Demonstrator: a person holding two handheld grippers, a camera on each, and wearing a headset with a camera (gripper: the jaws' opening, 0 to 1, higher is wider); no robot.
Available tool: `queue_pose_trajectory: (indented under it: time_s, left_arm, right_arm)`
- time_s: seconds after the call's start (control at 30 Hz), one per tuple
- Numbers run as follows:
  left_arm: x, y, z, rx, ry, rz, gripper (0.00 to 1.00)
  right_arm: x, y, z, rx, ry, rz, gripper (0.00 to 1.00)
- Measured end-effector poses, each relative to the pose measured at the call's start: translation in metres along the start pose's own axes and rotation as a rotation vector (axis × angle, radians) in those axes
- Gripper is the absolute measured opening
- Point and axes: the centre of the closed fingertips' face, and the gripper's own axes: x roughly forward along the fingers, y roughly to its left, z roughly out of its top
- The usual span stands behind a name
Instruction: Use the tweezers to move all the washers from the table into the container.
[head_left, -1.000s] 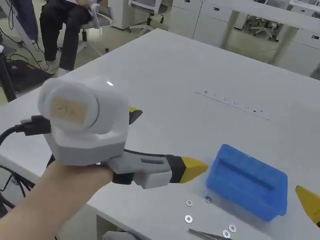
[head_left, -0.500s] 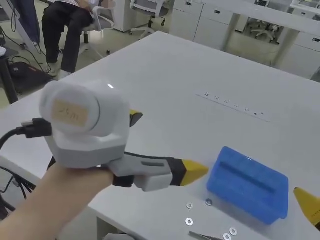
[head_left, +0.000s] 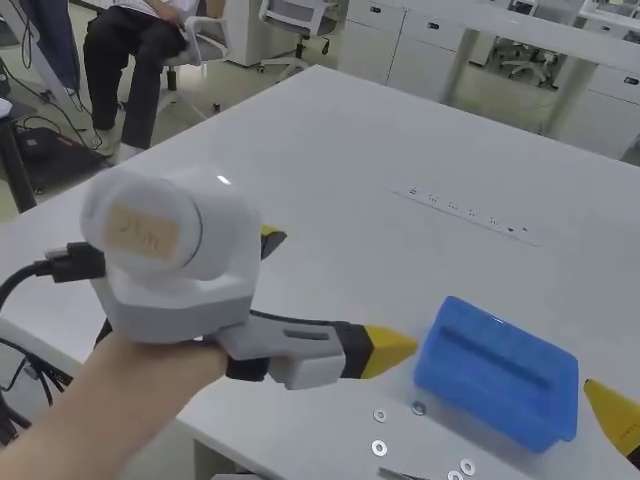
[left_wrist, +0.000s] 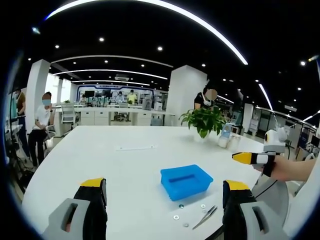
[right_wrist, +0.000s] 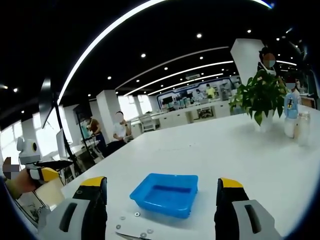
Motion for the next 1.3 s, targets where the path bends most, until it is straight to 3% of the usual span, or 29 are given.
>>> queue_pose_trajectory:
  time_s: [0.4, 0.5, 0.57, 0.8, 0.93, 1.3]
  left_arm:
    - [0.005, -0.002, -0.004, -0.005, -0.002, -0.015, 0.99]
    - [0.005, -0.002, -0.007, 0.006, 0.021, -0.016, 0.99]
    - [0.003, -0.002, -0.006, 0.024, 0.019, -0.01, 0.99]
    - [-0.001, 0.002, 0.0, -0.001, -0.008, -0.002, 0.99]
    - [-0.002, -0.001, -0.002, 0.008, 0.005, -0.015, 0.99]
    - [-0.007, 0.007, -0.001, -0.005, 0.002, -0.004, 0.99]
  right_arm:
    - [0.003, -0.006, -0.009, -0.005, 0.037, -0.011, 0.89]
    - [0.004, -0.006, -0.006, -0.003, 0.024, -0.016, 0.89]
    - [0.007, -0.004, -0.005, -0.004, 0.022, -0.005, 0.89]
    - [0.007, 0.007, -0.004, -0.03, 0.033, 0.012, 0.9]
    - [0.006, 0.009, -0.005, -0.032, 0.038, 0.012, 0.9]
    - [0.013, 0.022, -0.007, -0.049, 0.054, 0.035, 0.9]
